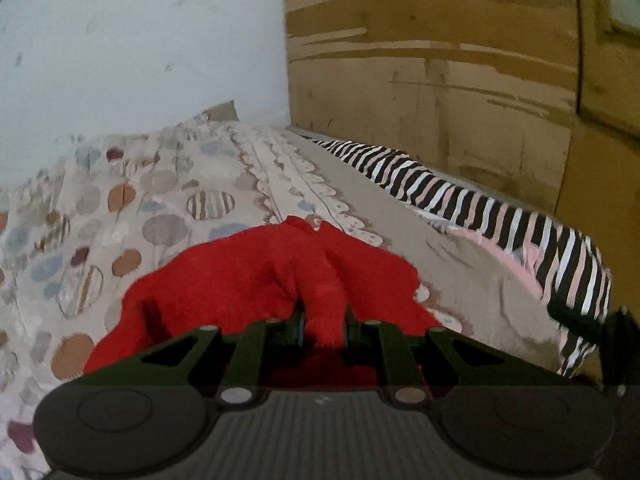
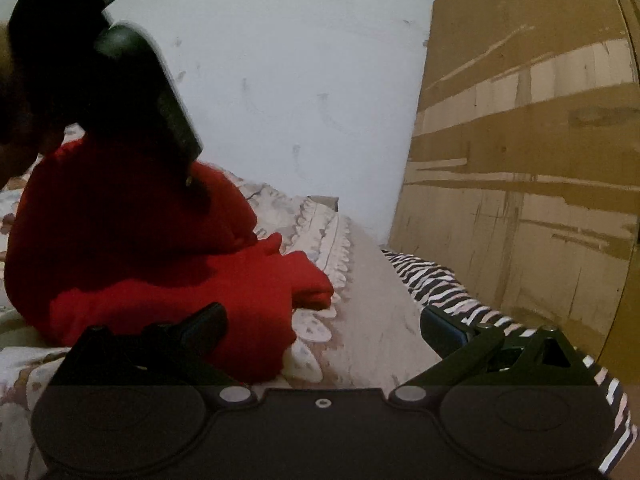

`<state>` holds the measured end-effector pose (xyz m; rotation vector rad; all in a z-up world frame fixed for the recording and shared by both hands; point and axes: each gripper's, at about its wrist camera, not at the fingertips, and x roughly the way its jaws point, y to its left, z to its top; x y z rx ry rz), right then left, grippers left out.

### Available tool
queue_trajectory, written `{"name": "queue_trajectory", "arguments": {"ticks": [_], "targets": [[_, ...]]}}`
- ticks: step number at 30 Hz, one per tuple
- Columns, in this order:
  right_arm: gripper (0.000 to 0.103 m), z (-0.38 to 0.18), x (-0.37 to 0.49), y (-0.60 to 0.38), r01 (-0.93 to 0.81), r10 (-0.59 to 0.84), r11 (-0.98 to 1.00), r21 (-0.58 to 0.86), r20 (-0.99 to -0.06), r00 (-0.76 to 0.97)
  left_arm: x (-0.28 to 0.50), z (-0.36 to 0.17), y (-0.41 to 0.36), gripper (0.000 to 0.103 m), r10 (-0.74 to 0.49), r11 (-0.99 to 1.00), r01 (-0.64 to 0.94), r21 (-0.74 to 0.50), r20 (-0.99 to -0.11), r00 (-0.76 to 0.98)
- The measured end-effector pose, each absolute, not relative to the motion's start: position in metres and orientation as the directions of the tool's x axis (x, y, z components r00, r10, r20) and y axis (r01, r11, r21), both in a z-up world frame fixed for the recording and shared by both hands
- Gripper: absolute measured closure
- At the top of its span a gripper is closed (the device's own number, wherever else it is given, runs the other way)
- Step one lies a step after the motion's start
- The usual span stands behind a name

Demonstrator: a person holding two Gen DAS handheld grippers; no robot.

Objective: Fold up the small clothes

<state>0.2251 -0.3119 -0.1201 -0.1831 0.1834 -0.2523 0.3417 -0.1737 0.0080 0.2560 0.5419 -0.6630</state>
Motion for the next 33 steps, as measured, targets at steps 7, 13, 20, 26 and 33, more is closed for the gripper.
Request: {"name": "queue_trajectory", "arguments": {"ticks": [7, 13, 20, 26, 33], "targets": [[0.000, -0.122, 0.231, -0.311, 0.238, -0.268, 0.953, -0.188, -0.152, 0.951, 0.335, 0.025, -0.163, 0.030, -0.580, 0.749, 0.662, -0.024, -0.507, 0.638], [0.000, -0.120, 0.228, -0.310, 0.232, -0.263, 0.955, -0.185, -0.170, 0.950, 0.314, 0.048, -0.146, 0.006, -0.627, 0.732, 0.681, -0.030, -0.418, 0.657], [0.000, -0.115, 0.233, -0.315, 0.213, -0.244, 0.964, -0.160, -0.207, 0.947, 0.287, 0.063, -0.092, 0.001, -0.586, 0.791, 0.611, -0.039, -0.337, 0.737], [0.000, -0.103, 0.227, -0.319, 0.176, -0.205, 0.969, -0.175, -0.165, 0.965, 0.285, 0.027, -0.052, 0.000, -0.493, 0.830, 0.556, 0.041, -0.413, 0.766], [0.000, -0.066, 0.234, -0.334, 0.021, -0.032, 0.998, -0.057, -0.186, 0.982, 0.307, -0.001, -0.040, 0.000, -0.489, 0.827, 0.562, 0.014, -0.476, 0.731]]}}
